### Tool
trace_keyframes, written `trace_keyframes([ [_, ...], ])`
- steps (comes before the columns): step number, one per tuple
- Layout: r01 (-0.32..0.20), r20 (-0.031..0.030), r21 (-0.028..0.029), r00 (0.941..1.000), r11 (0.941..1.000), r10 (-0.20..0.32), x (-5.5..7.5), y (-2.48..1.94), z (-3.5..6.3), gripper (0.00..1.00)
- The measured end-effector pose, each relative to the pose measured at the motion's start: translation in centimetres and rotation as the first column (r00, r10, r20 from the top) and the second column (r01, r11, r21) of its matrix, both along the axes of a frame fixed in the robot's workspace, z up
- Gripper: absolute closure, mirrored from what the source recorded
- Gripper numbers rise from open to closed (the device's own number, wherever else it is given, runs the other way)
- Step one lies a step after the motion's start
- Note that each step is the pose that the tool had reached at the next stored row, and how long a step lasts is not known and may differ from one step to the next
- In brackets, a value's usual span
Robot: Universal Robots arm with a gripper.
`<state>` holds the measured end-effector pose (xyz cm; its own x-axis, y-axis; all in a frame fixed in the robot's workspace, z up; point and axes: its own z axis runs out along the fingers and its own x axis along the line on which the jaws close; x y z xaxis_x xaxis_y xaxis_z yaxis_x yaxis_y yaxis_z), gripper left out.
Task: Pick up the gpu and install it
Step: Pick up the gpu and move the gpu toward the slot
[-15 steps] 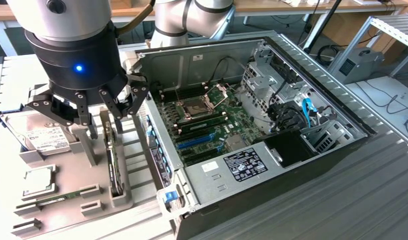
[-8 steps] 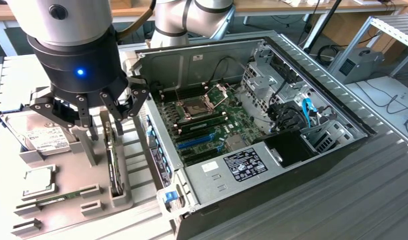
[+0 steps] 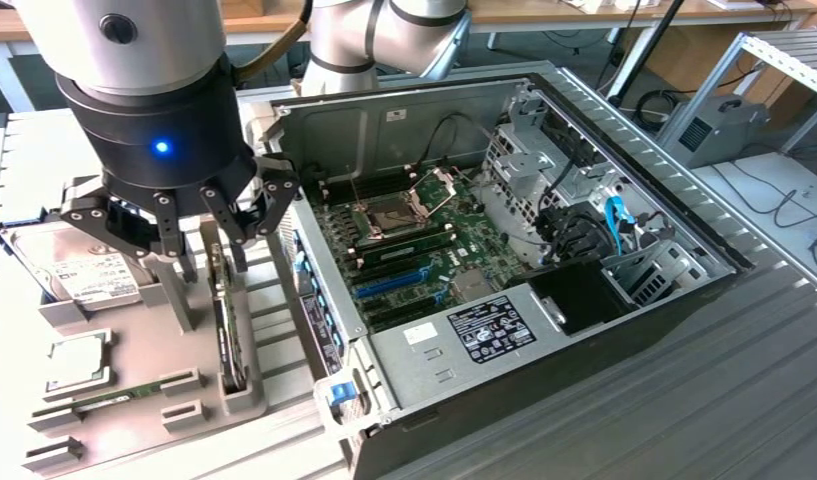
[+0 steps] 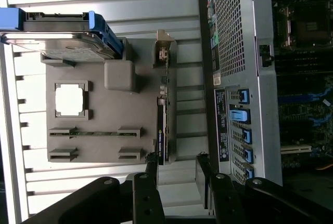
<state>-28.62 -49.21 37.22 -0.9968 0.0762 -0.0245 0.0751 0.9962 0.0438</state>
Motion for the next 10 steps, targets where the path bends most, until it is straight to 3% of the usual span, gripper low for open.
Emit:
trace_keyframes([
  [10,0.000,0.0000,0.0000,1.0000,1.0000,0.000,0.00,-0.01,-0.21,0.58],
])
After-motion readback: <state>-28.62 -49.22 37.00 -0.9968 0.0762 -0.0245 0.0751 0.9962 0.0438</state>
